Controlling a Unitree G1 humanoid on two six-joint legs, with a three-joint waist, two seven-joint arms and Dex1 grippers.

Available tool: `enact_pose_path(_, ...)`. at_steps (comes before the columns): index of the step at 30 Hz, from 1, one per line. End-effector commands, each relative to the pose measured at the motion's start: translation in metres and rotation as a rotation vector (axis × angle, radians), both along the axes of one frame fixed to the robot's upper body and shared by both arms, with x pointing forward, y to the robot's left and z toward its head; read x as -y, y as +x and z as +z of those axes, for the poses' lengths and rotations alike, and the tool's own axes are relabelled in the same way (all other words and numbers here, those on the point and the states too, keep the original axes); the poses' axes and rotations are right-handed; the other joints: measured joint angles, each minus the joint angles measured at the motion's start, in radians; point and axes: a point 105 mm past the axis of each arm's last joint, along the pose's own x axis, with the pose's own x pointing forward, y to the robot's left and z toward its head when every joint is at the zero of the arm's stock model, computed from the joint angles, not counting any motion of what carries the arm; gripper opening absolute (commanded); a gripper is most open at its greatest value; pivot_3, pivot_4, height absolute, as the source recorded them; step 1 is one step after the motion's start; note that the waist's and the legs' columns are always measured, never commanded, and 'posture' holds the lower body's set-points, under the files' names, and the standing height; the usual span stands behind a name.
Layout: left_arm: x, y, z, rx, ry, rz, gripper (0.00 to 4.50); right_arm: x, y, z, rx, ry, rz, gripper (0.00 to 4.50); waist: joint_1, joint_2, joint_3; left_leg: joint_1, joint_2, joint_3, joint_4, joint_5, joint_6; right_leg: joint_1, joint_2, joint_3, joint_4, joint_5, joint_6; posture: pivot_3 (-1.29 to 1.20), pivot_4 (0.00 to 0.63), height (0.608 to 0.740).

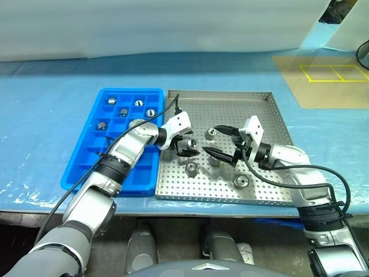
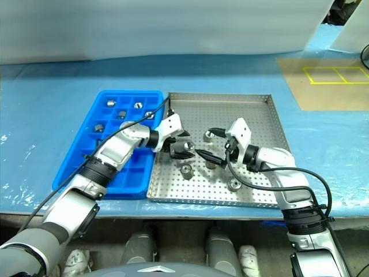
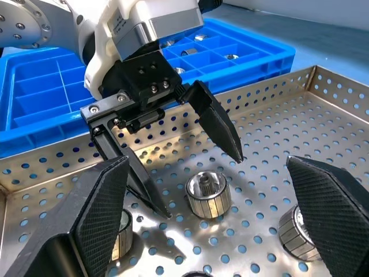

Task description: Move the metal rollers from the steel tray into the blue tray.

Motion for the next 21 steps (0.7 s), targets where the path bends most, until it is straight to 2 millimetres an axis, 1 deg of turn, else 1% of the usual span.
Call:
enact_pose_path(1,-0.002,0.003,-0.002,0.016,0.046,0.015,4.48,-0.002,-0.004,0.015,0.063,0.004,0.011,4.50,0.000,0.000,0.000,0.000,0.000,0.000,0.000,0.000,0.000,0.000,0.000,0.000,0.000,0.000,0.000,-0.23,0.150,0.740)
enact_pose_path(5,-0.004,0.004,-0.010,0.014,0.068,0.051,4.48,-0.005,-0.005,0.015,0.065,0.009,0.008,4.50,0.000,0.000,0.000,0.000,0.000,0.000,0.000,0.000,0.000,0.000,0.000,0.000,0.000,0.000,0.000,-0.23,0.150,0.740)
enact_pose_path(7,-0.001,0.004,-0.009,0.017,0.040,0.068,4.48,-0.008,-0.005,0.016,0.064,0.016,0.011,4.50,0.000,0.000,0.000,0.001,0.000,0.000,0.000,0.000,0.000,0.001,0.000,0.000,0.000,0.000,0.000,-0.23,0.150,0.740)
enact_pose_path(8,0.002,0.004,-0.008,0.013,0.011,0.079,4.10,-0.009,-0.005,0.015,0.064,0.018,0.012,4.50,0.000,0.000,0.000,0.001,0.000,0.000,0.000,0.000,0.000,0.001,0.000,0.000,0.000,0.000,0.000,-0.23,0.150,0.740)
enact_pose_path(9,0.005,0.005,-0.007,0.012,-0.012,0.086,3.87,-0.010,-0.005,0.015,0.064,0.020,0.013,4.50,0.000,0.000,0.000,0.001,0.000,0.000,0.000,0.000,0.000,0.001,0.000,0.000,0.000,0.000,0.000,-0.23,0.150,0.740)
enact_pose_path(10,0.007,0.004,-0.006,0.008,-0.031,0.092,3.56,-0.011,-0.005,0.014,0.064,0.020,0.014,4.50,0.000,0.000,0.000,0.001,0.000,0.000,0.000,0.000,0.000,0.001,0.000,0.000,0.000,0.000,0.000,-0.23,0.150,0.740)
enact_pose_path(12,0.007,0.002,-0.012,0.008,-0.016,0.088,2.88,-0.012,-0.005,0.015,0.068,0.023,0.013,4.50,0.000,0.000,0.000,0.001,0.000,0.000,0.000,0.000,0.000,0.001,0.000,0.000,0.000,0.000,0.000,-0.23,0.150,0.740)
enact_pose_path(14,0.006,0.000,-0.016,0.002,-0.007,0.086,2.07,-0.013,-0.004,0.015,0.071,0.027,0.010,4.50,0.000,0.000,0.000,0.000,0.000,0.000,0.000,0.000,0.000,0.001,0.000,0.000,-0.001,0.000,0.000,-0.23,0.150,0.740)
enact_pose_path(15,0.005,-0.001,-0.017,-0.002,-0.006,0.086,1.80,-0.012,-0.004,0.016,0.073,0.028,0.008,4.50,0.000,0.000,0.000,-0.001,0.000,0.000,-0.001,0.000,0.000,0.000,0.000,0.000,-0.002,0.000,0.000,-0.23,0.150,0.740)
enact_pose_path(16,0.005,-0.002,-0.018,-0.004,-0.005,0.085,1.69,-0.012,-0.004,0.016,0.074,0.029,0.006,4.50,0.000,0.000,0.000,-0.001,0.000,0.000,-0.001,0.000,0.000,0.000,0.000,0.000,-0.002,0.000,0.000,-0.24,0.150,0.740)
enact_pose_path(19,0.002,-0.005,-0.023,-0.015,0.027,0.081,1.69,-0.012,-0.004,0.016,0.075,0.027,0.003,4.50,-0.001,0.000,0.000,-0.001,0.000,0.000,-0.001,-0.001,0.001,0.000,0.000,0.000,-0.002,0.000,0.000,-0.24,0.150,0.740)
enact_pose_path(21,0.001,-0.005,-0.021,-0.018,0.020,0.082,1.69,-0.013,-0.004,0.016,0.076,0.028,0.003,4.50,-0.003,0.000,0.000,-0.001,0.000,0.000,-0.001,-0.001,0.001,0.000,0.000,0.000,-0.002,0.000,0.000,-0.23,0.150,0.740)
